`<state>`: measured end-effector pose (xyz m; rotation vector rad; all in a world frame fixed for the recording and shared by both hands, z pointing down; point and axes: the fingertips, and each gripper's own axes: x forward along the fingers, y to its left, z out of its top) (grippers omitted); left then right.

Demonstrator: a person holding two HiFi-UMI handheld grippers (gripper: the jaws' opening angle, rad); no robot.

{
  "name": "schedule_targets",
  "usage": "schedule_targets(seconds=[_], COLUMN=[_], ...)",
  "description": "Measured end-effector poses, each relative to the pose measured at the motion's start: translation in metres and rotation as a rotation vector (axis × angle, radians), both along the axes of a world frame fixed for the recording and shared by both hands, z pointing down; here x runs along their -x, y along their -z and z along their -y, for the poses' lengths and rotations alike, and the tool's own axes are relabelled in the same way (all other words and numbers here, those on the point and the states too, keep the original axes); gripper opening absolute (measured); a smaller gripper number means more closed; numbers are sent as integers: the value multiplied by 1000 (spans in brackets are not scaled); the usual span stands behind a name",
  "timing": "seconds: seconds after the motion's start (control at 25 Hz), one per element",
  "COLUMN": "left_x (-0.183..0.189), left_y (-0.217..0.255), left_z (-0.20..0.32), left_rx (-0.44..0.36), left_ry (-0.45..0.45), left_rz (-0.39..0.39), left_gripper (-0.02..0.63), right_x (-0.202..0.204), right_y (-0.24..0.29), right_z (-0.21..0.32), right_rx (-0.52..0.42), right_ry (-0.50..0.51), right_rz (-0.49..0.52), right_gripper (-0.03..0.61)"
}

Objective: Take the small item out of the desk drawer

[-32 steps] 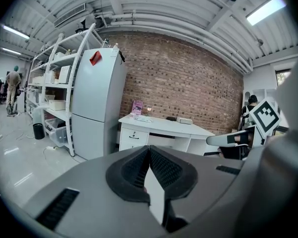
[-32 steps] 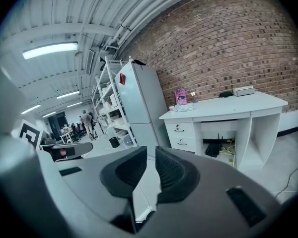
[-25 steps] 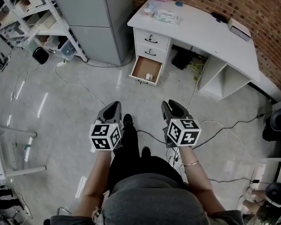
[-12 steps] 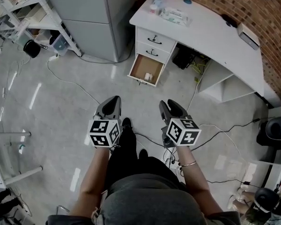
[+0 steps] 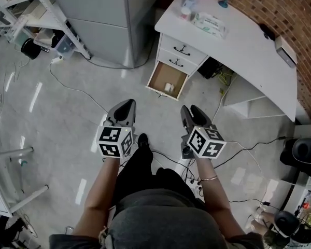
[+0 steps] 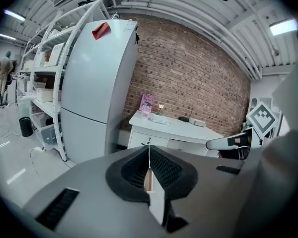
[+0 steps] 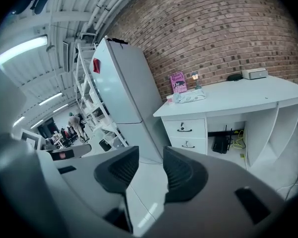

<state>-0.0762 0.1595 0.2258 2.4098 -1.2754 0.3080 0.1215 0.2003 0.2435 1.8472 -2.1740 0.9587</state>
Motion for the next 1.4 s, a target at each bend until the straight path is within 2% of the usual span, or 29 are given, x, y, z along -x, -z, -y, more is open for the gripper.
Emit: schedule_targets(seconds=[0.24, 0.48, 0.8, 1.16, 1.4], left_x=[15, 13, 6, -9, -20], left_y=[-11, -26, -61, -99, -136], left_z=[42, 59, 79, 118, 143], left_rx=[45, 50, 118, 167, 200], left_ry=[5, -27, 1, 26, 44], left_rz=[-29, 24, 19, 50, 66], left_gripper=[25, 25, 25, 25, 25], right_x=[7, 10, 0, -15, -18], right_y=[-13, -37, -82, -136, -190], right_z=[34, 50, 79, 136, 167], right_rx=[42, 107, 198, 266, 318], right_ry=[-30, -32, -42, -2, 29], right_rz=[-9, -25, 28, 27, 10], right_gripper=[166, 167, 167, 163, 163])
